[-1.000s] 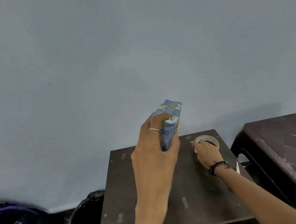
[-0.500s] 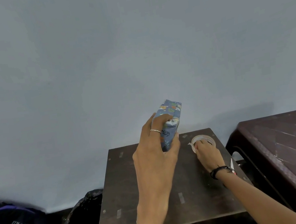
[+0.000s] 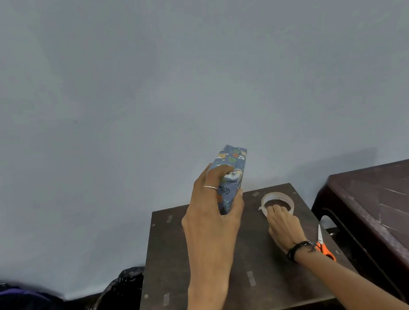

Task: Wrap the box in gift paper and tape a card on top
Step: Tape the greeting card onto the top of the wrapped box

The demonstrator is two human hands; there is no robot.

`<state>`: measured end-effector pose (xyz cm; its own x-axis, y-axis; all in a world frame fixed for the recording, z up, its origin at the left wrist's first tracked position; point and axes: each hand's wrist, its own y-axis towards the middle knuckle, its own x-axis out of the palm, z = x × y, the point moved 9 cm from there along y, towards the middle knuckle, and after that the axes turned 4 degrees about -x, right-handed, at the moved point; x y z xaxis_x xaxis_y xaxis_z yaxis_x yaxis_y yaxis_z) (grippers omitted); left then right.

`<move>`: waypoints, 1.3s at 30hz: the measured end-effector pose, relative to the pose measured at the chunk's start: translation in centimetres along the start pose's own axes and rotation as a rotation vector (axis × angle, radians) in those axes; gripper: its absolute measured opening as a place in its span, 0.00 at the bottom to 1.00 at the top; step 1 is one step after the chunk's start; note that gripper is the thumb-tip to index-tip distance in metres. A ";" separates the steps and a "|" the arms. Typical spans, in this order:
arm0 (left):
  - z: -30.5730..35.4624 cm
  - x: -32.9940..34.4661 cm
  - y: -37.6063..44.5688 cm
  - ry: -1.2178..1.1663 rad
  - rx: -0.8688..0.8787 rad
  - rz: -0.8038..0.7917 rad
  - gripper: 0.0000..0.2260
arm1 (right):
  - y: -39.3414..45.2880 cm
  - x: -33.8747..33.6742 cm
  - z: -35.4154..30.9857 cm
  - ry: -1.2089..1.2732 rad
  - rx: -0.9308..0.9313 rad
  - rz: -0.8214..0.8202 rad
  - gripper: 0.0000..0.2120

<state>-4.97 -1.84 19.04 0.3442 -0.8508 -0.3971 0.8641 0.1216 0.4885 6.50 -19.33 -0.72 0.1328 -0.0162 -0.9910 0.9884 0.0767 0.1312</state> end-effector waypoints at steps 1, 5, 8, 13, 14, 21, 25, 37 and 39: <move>0.0 -0.1 -0.1 -0.002 0.000 0.003 0.17 | -0.2 -0.5 0.0 0.027 0.006 0.005 0.11; 0.0 -0.2 -0.3 -0.004 0.000 -0.001 0.17 | -1.3 -1.3 0.1 -0.033 -0.011 -0.049 0.11; 0.0 -0.2 -0.5 -0.013 0.000 -0.010 0.17 | -1.6 -1.2 0.0 -0.078 -0.061 -0.055 0.14; 0.4 -0.1 -0.7 -0.023 0.005 -0.025 0.16 | -3.2 -0.1 -0.2 -0.045 -0.038 -0.131 0.13; 0.4 -0.1 -0.8 -0.026 0.007 -0.031 0.17 | -3.4 -0.6 0.0 0.017 0.006 -0.123 0.12; 0.4 -0.9 -1.5 -0.025 0.027 -0.038 0.20 | -3.2 -13.4 2.5 1.200 0.243 0.204 0.09; -0.4 -0.5 -1.2 -0.032 -0.033 -0.071 0.21 | -4.8 -23.1 0.0 1.558 -0.064 0.167 0.04; -0.3 -0.6 -1.3 -0.022 -0.073 -0.082 0.23 | -5.4 -26.0 -5.7 1.286 -0.241 -0.051 0.02; -0.2 -0.5 -1.3 -0.014 -0.068 -0.087 0.23 | -5.1 -25.7 -5.7 1.262 -0.230 -0.043 0.03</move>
<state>-6.21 -1.47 18.49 0.2626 -0.8665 -0.4245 0.9134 0.0814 0.3989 -2.35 -13.57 23.91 -0.1851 0.9185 -0.3494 0.9379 0.2712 0.2163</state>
